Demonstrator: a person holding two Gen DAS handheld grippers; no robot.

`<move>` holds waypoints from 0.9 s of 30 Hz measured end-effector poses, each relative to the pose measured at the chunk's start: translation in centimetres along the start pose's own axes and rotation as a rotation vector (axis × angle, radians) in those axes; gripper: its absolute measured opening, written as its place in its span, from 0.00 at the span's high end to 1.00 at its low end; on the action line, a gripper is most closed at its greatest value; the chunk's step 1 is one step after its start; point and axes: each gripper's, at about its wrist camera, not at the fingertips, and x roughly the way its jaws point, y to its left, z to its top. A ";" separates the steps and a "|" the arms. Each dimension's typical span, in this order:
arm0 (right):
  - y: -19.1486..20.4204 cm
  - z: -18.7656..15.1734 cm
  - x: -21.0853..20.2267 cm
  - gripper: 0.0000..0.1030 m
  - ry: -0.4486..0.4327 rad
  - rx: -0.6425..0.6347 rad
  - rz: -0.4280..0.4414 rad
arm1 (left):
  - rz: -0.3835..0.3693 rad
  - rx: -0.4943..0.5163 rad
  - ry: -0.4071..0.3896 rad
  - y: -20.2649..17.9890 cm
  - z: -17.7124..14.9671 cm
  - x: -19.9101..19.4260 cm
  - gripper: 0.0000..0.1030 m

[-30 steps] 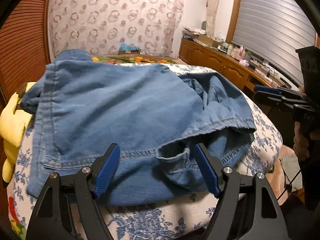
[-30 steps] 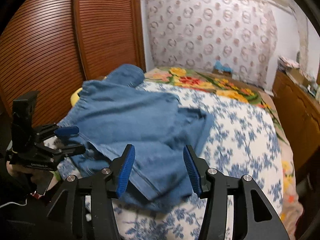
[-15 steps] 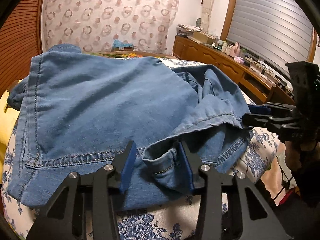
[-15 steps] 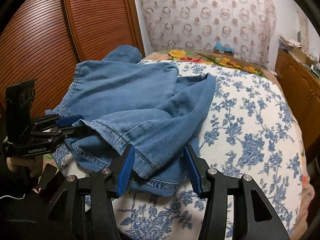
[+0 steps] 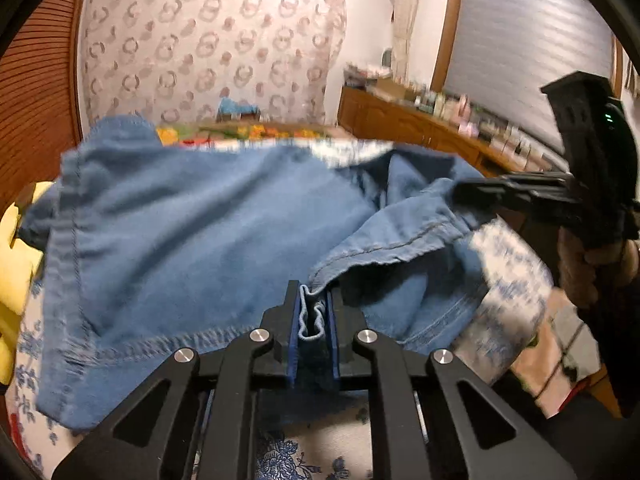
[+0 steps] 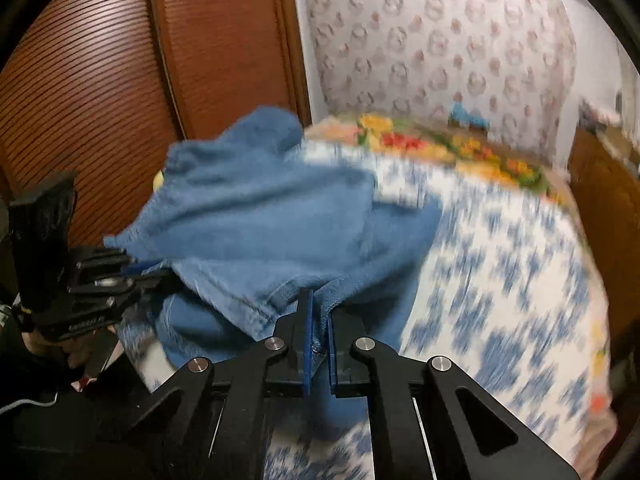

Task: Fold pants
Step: 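Grasp the jeans hem with the left gripper while the right gripper grasps the leg, then fold the held hem over the jeans with the left gripper and open it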

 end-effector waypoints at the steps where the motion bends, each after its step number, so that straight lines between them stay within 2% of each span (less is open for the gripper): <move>1: -0.1 0.9 -0.3 0.96 -0.018 -0.016 0.001 | -0.006 -0.008 -0.019 0.1 0.4 -0.7 0.88; 5: 0.6 5.9 -1.5 0.97 -0.088 -0.089 -0.003 | -0.021 -0.027 -0.099 0.6 2.1 -4.0 0.88; 8: 1.6 9.5 -1.9 0.97 -0.140 -0.121 0.035 | -0.021 -0.030 -0.146 1.1 3.1 -6.1 0.88; 11: 3.1 12.4 -1.7 0.98 -0.177 -0.146 0.067 | -0.009 -0.027 -0.181 1.4 3.6 -8.0 0.88; 15: 5.5 14.7 -0.6 0.98 -0.208 -0.182 0.086 | 0.017 -0.031 -0.203 2.1 3.6 -9.6 0.88; 19: 7.1 15.8 2.8 0.98 -0.187 -0.206 0.105 | 0.025 -0.056 -0.189 3.1 2.4 -9.8 0.88; 27: 10.3 15.8 11.1 0.98 -0.065 -0.224 0.124 | 0.057 -0.142 -0.111 6.3 -1.3 -8.4 0.88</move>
